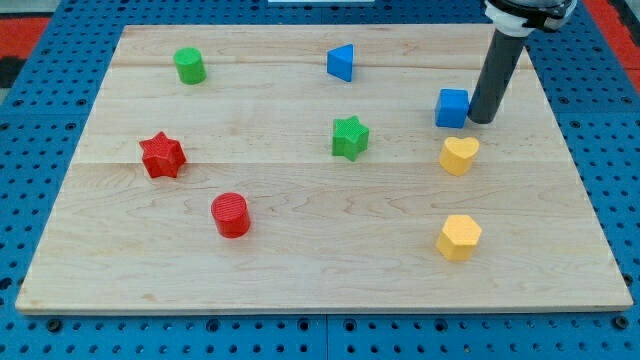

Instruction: Move the yellow heart down a bit

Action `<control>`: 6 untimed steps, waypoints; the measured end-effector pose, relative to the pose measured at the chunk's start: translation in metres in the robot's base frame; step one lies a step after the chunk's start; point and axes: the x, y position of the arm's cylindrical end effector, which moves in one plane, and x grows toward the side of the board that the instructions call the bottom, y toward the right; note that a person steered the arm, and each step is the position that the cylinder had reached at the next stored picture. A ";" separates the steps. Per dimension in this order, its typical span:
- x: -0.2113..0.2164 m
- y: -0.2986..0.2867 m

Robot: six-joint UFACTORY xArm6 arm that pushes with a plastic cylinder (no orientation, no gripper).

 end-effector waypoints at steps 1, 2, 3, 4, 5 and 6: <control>0.002 -0.003; 0.009 -0.007; 0.016 -0.008; 0.022 -0.009; 0.035 -0.009; 0.048 -0.009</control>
